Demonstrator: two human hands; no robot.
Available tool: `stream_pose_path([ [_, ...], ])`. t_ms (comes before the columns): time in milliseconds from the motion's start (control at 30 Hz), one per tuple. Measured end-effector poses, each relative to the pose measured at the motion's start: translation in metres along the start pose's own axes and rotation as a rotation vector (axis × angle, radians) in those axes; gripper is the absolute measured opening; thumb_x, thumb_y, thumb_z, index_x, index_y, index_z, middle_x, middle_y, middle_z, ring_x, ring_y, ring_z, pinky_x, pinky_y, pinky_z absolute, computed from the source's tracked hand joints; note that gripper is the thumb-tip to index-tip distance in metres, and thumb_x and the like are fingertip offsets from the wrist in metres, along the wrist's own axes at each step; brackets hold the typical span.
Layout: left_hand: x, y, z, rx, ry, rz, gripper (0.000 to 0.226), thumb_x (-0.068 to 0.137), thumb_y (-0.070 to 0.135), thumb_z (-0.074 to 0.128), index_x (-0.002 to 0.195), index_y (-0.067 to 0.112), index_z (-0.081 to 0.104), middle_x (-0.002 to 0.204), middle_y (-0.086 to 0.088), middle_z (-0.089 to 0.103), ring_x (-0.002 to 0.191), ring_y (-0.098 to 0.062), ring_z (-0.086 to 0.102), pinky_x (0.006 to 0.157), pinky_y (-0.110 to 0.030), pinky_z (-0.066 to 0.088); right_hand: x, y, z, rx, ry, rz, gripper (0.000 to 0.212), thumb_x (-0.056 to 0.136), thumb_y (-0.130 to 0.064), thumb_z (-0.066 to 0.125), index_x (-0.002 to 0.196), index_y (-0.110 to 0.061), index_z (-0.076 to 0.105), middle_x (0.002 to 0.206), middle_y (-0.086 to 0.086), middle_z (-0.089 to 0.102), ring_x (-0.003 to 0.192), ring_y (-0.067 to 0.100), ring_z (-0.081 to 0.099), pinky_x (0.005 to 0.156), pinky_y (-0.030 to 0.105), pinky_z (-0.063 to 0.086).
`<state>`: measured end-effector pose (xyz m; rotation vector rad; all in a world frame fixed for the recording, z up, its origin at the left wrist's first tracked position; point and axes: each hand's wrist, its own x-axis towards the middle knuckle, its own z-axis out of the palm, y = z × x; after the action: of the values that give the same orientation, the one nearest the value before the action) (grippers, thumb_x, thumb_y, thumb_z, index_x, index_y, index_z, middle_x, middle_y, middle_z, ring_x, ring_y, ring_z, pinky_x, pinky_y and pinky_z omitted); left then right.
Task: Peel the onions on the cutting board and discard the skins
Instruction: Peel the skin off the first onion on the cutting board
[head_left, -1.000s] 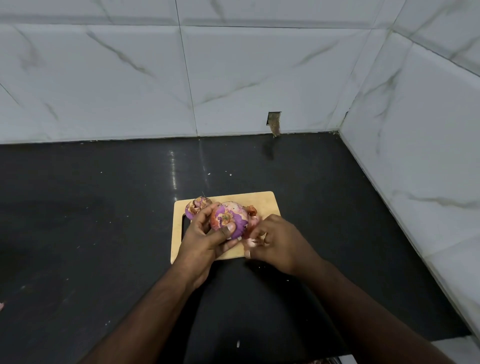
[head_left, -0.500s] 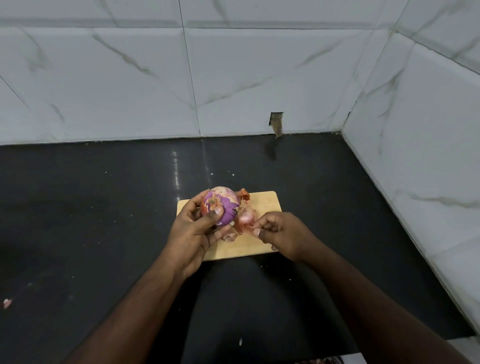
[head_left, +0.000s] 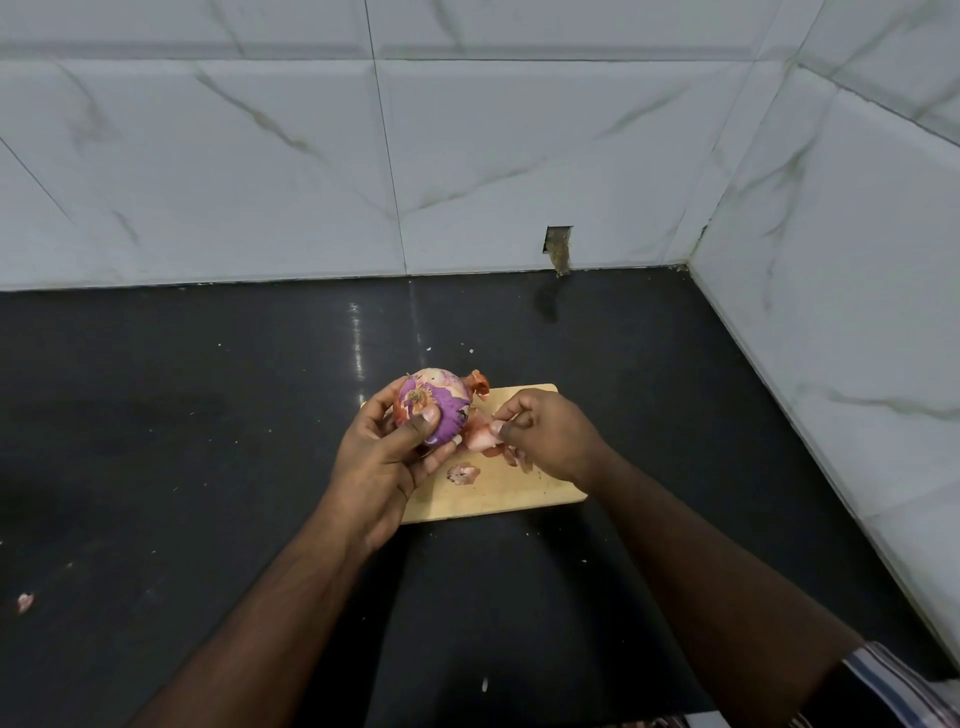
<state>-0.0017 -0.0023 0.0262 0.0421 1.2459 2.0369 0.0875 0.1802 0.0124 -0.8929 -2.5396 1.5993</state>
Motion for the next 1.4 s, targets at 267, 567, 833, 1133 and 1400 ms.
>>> stream_pose_path([
  [267, 0.002, -0.003, -0.003, 0.014, 0.023, 0.002, 0.060, 0.077, 0.009, 0.074, 0.134, 0.013, 0.057, 0.123, -0.015, 0.072, 0.100, -0.026, 0.075, 0.073, -0.032, 0.063, 0.009, 0.009, 0.022, -0.539, 0.203, -0.124, 0.027, 0.092, -0.040, 0.056, 0.116, -0.028, 0.063, 0.119, -0.006, 0.056, 0.099, 0.014, 0.060, 0.081, 0.037, 0.055],
  [567, 0.002, -0.004, -0.003, 0.032, 0.017, -0.012, 0.054, 0.083, 0.005, 0.071, 0.134, 0.013, 0.057, 0.122, -0.015, 0.072, 0.098, -0.026, 0.075, 0.073, -0.031, 0.063, 0.012, 0.014, 0.028, -0.660, 0.186, -0.220, 0.030, 0.098, -0.044, 0.048, 0.118, -0.036, 0.069, 0.103, -0.003, 0.054, 0.099, 0.017, 0.056, 0.067, 0.029, 0.041],
  [833, 0.002, -0.003, -0.004, 0.067, -0.023, -0.009, 0.054, 0.081, 0.006, 0.073, 0.132, 0.015, 0.058, 0.120, -0.012, 0.073, 0.102, -0.029, 0.075, 0.077, -0.035, 0.064, 0.007, 0.014, 0.013, -0.327, 0.153, -0.192, 0.024, 0.095, -0.036, 0.060, 0.116, -0.034, 0.072, 0.104, -0.007, 0.054, 0.095, 0.010, 0.056, 0.080, 0.033, 0.050],
  [1133, 0.000, 0.000, 0.000, 0.217, -0.121, 0.029, 0.069, 0.073, 0.003, 0.078, 0.136, 0.023, 0.059, 0.125, -0.007, 0.068, 0.098, -0.024, 0.075, 0.067, -0.028, 0.063, -0.009, -0.019, -0.018, 0.071, -0.030, -0.289, 0.063, 0.082, -0.018, 0.074, 0.140, -0.031, 0.052, 0.137, -0.014, 0.058, 0.111, 0.005, 0.064, 0.081, 0.030, 0.059],
  [1400, 0.002, 0.000, 0.004, 0.400, -0.164, 0.078, 0.073, 0.077, -0.011, 0.077, 0.135, 0.030, 0.062, 0.117, 0.002, 0.071, 0.106, -0.025, 0.072, 0.075, -0.039, 0.063, -0.013, -0.030, -0.018, -0.017, -0.152, -0.279, 0.075, 0.073, -0.019, 0.083, 0.140, -0.024, 0.051, 0.117, -0.018, 0.060, 0.106, 0.009, 0.064, 0.075, 0.023, 0.060],
])
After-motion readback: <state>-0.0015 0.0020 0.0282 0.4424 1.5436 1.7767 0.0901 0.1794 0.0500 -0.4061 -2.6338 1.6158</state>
